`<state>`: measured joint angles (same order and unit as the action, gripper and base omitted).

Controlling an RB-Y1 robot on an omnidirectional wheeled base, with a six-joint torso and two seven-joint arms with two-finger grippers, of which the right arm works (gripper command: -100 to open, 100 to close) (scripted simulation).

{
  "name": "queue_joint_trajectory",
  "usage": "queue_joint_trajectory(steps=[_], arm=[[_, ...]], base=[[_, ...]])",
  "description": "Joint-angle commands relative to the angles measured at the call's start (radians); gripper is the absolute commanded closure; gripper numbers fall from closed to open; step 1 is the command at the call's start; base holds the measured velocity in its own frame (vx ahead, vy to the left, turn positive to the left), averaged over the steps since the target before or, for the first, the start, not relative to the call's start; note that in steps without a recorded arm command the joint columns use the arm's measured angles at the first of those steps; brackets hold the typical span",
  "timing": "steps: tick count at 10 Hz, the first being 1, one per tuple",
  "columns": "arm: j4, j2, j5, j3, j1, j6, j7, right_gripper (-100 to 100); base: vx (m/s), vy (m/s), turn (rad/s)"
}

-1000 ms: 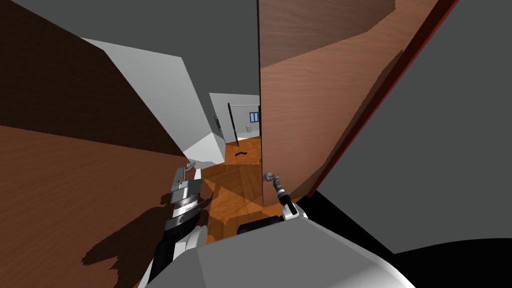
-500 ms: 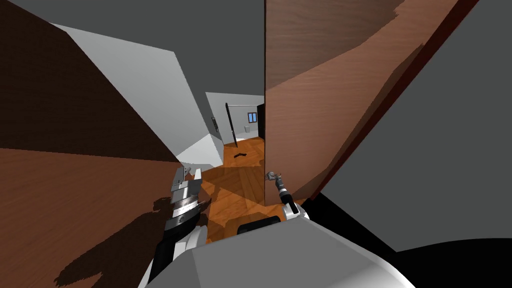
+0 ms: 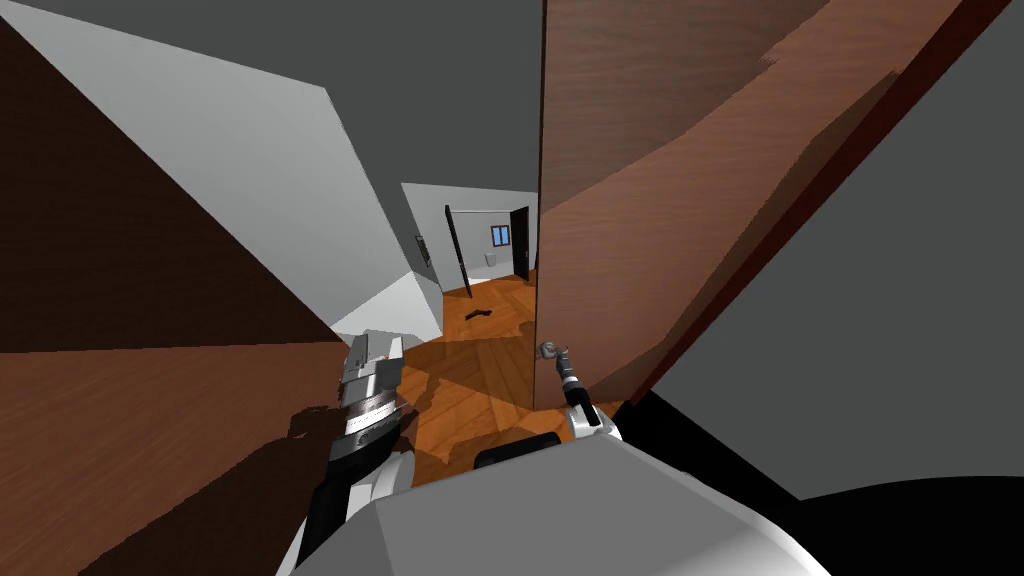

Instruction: Push the door open

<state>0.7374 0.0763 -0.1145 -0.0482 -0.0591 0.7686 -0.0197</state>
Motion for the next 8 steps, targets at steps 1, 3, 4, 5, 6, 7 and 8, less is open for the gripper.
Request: queue_joint_trajectory(steps=[1,3,4,5,6,7,8], arm=[[0.017,-0.003,-0.007,-0.017,0.002,-0.009,-0.006,100],[0.013,-0.007,-0.012,-0.032,0.0,-0.009,-0.011,100],[0.011,-0.01,-0.015,-0.039,-0.001,-0.009,-0.014,100],[0.002,-0.005,-0.015,-0.038,0.001,-0.005,-0.012,100],[0.005,0.0,-0.021,-0.051,0.0,-0.005,-0.016,100],[0.004,0.001,-0.025,-0.059,0.0,-0.005,-0.019,100],[0.003,0.003,-0.031,-0.069,-0.001,-0.005,-0.022,100]], base=[[0.164,0.075,-0.068],[0.19,0.072,-0.047],[0.168,0.068,-0.04],[0.072,0.022,-0.029],[0.119,0.021,-0.035],[0.177,0.051,-0.046],[0.196,0.055,-0.063]])
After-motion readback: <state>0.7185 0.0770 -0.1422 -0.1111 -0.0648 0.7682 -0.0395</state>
